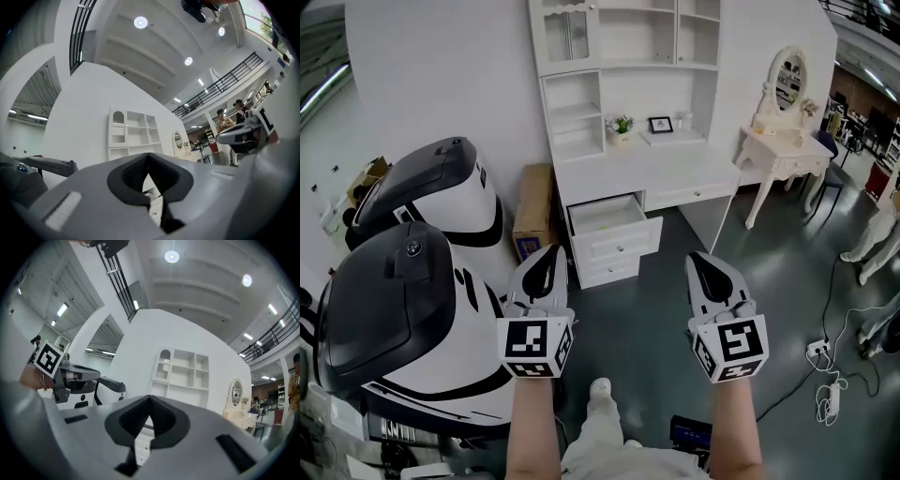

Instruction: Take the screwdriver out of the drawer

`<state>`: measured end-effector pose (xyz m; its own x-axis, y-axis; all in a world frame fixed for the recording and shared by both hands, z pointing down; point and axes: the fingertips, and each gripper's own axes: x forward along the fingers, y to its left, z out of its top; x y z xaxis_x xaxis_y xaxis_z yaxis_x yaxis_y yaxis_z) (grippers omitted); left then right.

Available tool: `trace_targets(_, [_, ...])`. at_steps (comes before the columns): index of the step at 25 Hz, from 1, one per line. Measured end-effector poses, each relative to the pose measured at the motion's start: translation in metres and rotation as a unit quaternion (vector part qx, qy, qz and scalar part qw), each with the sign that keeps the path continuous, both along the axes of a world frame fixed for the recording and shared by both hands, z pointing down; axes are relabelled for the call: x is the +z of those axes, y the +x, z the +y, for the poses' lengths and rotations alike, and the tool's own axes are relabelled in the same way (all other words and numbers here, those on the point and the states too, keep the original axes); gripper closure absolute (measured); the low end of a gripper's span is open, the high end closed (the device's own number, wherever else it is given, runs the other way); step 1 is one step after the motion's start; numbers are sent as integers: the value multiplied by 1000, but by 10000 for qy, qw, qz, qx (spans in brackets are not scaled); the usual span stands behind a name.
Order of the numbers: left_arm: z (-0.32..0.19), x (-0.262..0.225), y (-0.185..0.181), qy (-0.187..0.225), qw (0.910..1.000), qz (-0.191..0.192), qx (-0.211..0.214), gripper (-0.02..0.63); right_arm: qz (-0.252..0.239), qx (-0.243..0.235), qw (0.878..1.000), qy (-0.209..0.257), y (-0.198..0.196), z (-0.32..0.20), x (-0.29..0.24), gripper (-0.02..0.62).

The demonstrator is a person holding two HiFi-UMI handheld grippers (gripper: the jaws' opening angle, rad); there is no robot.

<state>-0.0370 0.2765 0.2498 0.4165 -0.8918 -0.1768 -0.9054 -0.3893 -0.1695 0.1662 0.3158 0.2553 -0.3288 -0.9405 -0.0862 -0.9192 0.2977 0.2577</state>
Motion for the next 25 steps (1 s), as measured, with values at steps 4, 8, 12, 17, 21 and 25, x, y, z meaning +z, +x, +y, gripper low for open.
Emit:
trace_targets(4, [-39, 3, -4, -35, 10000, 33, 15, 600, 8, 36, 10000, -41, -2, -38, 4, 589])
trace_targets(8, [-84, 5, -13, -59, 9999, 67, 51, 600, 2, 74, 9999, -105, -10, -81, 7, 589])
trace_targets(12, [-133, 8, -24, -49, 9999, 8, 91, 600, 55, 49, 9997, -221, -23, -126, 12, 589])
trace_targets(17, [-199, 11, -38, -85, 9998, 52, 183, 600, 146, 97, 9994, -294, -43, -189, 15, 589])
trace_targets(21, [-248, 15, -51, -169, 9995, 99, 241, 600, 195, 140, 9991, -361, -57, -235, 18, 589])
trace_targets(25, [-283, 18, -61, -195, 9994, 132, 245, 600, 258, 153, 9987, -422, -68, -268, 22, 588])
